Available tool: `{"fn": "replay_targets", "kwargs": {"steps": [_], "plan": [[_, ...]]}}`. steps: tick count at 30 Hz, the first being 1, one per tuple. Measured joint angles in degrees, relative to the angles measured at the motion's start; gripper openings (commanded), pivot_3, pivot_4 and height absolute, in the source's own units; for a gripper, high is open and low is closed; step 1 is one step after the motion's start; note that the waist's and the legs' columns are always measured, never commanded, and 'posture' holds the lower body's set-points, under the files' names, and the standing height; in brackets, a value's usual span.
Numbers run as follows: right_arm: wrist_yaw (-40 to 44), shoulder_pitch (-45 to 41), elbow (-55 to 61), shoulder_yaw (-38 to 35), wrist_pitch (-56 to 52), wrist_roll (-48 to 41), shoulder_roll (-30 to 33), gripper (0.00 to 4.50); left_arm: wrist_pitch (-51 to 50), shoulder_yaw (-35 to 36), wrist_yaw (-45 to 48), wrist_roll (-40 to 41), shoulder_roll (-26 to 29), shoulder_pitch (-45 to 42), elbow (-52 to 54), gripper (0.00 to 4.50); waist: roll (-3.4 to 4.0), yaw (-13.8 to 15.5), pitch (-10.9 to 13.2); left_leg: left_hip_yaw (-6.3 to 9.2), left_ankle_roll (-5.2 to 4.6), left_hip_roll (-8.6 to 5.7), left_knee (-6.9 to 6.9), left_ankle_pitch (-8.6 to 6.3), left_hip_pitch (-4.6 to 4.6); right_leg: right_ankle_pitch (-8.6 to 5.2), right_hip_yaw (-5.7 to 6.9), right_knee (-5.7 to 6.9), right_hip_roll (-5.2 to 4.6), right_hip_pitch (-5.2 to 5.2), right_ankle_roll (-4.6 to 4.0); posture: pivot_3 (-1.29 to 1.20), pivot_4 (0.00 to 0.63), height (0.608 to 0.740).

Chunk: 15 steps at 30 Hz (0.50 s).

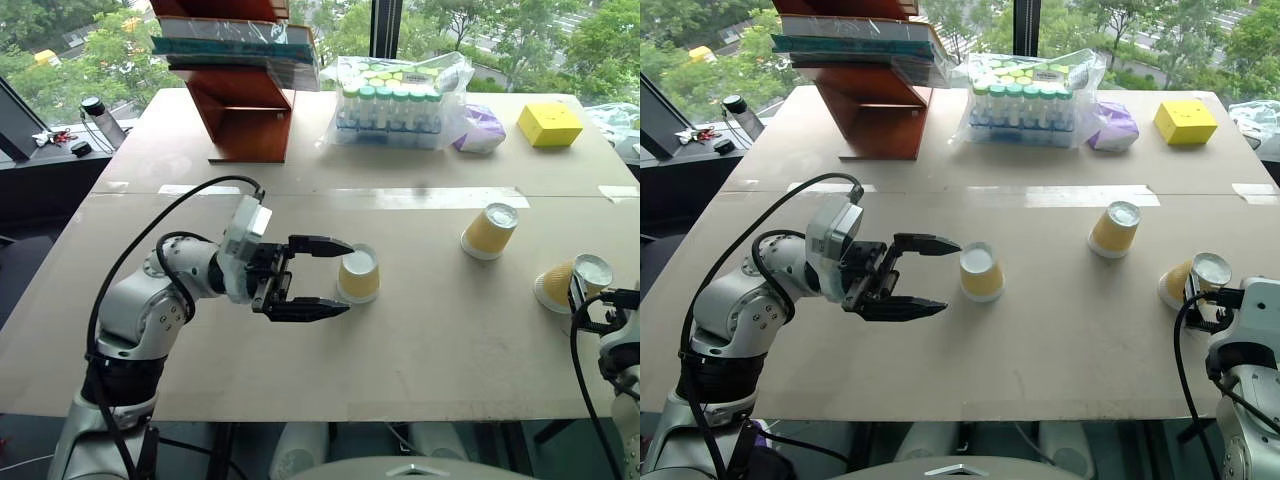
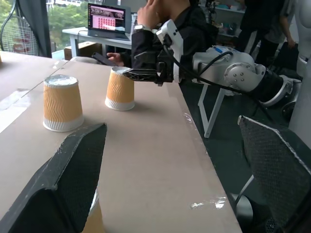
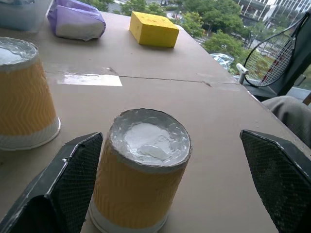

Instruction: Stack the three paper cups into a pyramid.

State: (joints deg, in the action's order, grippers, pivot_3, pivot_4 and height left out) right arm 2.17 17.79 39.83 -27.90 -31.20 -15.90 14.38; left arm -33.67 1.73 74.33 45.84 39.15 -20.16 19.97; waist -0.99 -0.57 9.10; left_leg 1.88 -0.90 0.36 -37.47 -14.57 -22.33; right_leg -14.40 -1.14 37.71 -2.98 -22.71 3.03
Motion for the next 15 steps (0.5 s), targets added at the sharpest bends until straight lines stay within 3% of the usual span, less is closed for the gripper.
{"fn": "replay_targets", "kwargs": {"steps": [4,15], "plan": [[-0.24,-4.92,-2.72,-2.36,-3.74,-3.40,0.07,4.50,-2.27,0.02,-2.41,1.80,0.03,-0.72,2.49,4.46,0.01,-0.20,0.01,-0.05,0.00,-0.01,0.00,0.00,0.03,0.00,-0.07,0.00,0.01,0.00,0.01,0.00,0.150,0.740],[0.05,-8.56,-4.92,-2.54,-6.51,-7.41,0.69,4.50,-3.58,0.81,-7.72,3.33,0.30,-0.31,5.52,4.46,0.03,-0.28,0.02,-0.08,0.00,-0.01,0.01,0.00,0.02,0.02,-0.12,-0.03,0.02,-0.01,0.04,0.00,0.150,0.740]]}}
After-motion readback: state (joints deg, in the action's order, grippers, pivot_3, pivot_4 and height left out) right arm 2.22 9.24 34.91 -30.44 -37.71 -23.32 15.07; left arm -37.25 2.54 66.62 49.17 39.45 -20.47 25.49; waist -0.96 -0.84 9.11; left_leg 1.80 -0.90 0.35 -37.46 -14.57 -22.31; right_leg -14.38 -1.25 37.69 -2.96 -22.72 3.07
